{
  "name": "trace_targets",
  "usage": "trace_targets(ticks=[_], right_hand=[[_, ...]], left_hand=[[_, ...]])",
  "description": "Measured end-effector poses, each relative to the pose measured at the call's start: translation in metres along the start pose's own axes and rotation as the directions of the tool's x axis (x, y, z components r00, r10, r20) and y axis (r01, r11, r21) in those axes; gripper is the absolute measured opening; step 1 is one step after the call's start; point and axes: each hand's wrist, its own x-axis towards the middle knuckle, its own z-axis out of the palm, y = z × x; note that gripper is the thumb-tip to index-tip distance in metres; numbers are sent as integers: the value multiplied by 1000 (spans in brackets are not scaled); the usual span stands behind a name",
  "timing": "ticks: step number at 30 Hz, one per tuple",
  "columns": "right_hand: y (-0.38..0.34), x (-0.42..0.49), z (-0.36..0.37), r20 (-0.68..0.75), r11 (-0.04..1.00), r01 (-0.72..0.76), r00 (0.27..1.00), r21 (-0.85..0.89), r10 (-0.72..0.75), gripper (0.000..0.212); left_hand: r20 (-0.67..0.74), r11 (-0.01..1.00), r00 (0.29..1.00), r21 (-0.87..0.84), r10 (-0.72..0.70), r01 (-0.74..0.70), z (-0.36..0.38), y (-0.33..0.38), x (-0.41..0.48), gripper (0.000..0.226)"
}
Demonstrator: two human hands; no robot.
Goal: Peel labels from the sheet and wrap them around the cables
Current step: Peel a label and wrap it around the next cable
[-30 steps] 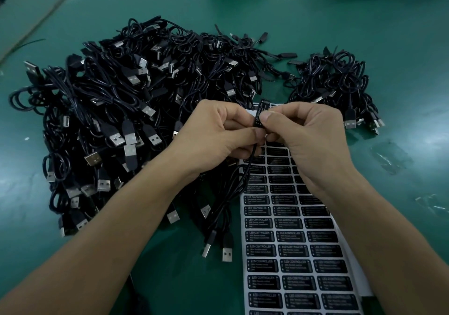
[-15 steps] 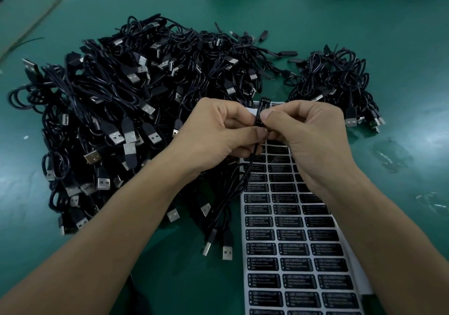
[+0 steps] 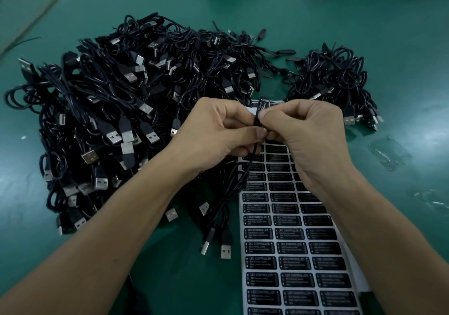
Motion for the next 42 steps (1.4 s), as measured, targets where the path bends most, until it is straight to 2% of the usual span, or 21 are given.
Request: trace_targets(ticks=[5, 18, 23, 33, 42], right_hand=[[-1, -1, 0, 29, 1000, 19, 999, 12, -19, 23], [0, 0, -2, -14, 1000, -3, 1000, -27, 2, 13], [1, 1, -7, -104, 996, -44, 994, -75, 36, 41], [0, 2, -6, 99, 998, -44, 994, 42, 40, 13], [-3, 2, -7, 108, 996, -70, 992, 62, 63, 10]], left_hand=[[7, 1000, 1000, 21, 12, -12, 0, 0, 0, 6], [11, 1000, 1000, 28, 13, -14, 0, -2, 1, 5], [20, 1000, 1000, 3, 17, -17, -2, 0, 0, 8], [10, 1000, 1000, 6, -9, 9, 0, 3, -1, 9], [-19, 1000, 1000, -13, -24, 24, 2, 6, -2, 24]])
